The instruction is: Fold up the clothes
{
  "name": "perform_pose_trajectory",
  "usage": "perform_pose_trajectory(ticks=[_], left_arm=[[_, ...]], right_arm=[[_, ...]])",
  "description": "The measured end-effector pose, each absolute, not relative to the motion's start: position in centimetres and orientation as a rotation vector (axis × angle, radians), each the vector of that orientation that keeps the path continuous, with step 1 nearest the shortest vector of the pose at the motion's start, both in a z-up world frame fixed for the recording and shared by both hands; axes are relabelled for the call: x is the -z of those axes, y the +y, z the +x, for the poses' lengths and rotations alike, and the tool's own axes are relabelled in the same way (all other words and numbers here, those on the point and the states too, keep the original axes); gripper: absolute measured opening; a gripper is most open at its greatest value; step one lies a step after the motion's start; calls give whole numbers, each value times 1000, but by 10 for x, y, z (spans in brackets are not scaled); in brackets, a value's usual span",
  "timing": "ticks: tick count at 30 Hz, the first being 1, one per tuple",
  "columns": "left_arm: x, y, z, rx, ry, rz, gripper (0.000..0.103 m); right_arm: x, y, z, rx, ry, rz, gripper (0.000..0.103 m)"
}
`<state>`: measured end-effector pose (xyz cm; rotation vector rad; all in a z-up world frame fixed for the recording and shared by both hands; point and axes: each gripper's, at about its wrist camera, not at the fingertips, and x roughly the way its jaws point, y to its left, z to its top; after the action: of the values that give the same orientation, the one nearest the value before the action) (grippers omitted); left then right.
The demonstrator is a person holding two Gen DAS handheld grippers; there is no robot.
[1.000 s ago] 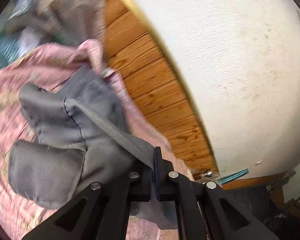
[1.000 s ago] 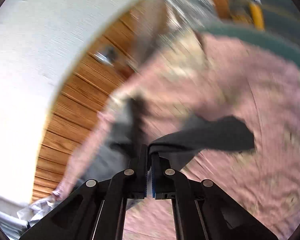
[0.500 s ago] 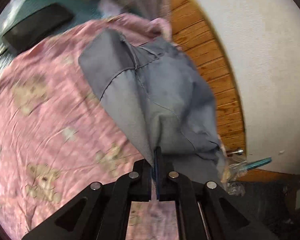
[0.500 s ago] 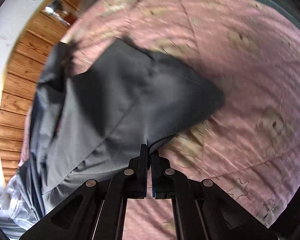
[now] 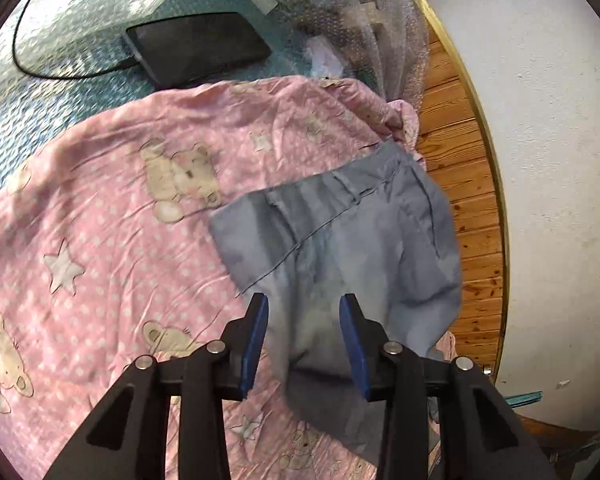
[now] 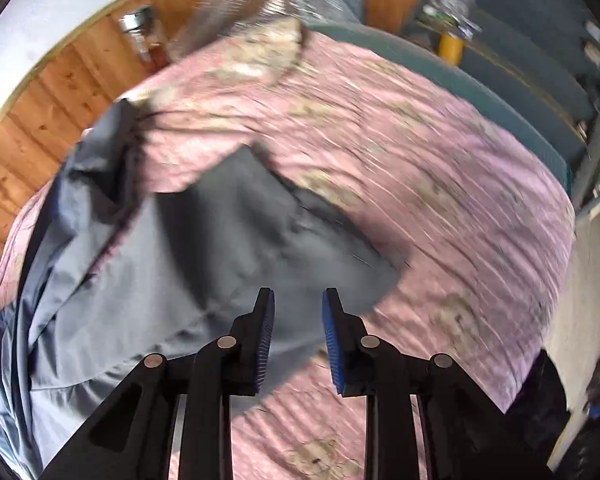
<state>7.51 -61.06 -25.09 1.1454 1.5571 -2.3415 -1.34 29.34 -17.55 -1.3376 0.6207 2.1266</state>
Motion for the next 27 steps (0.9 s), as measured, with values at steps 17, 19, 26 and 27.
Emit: perform_pose_trajectory(ticks=[17, 19, 26, 27], left_arm=[[251, -593, 56, 2245, 1377, 1337, 35], [240, -582, 51, 2265, 1399, 1329, 37], [215, -523, 18, 2333, 1435, 1373, 39], [215, -514, 14, 2334, 1446, 1380, 39]], right_arm=[[170, 278, -142, -2212, 899, -1539, 48], [157, 249, -199, -2317, 938, -1558, 52], [225, 189, -345, -2198, 914, -1741, 54], [239, 186, -355, -2164, 907, -1778, 51]])
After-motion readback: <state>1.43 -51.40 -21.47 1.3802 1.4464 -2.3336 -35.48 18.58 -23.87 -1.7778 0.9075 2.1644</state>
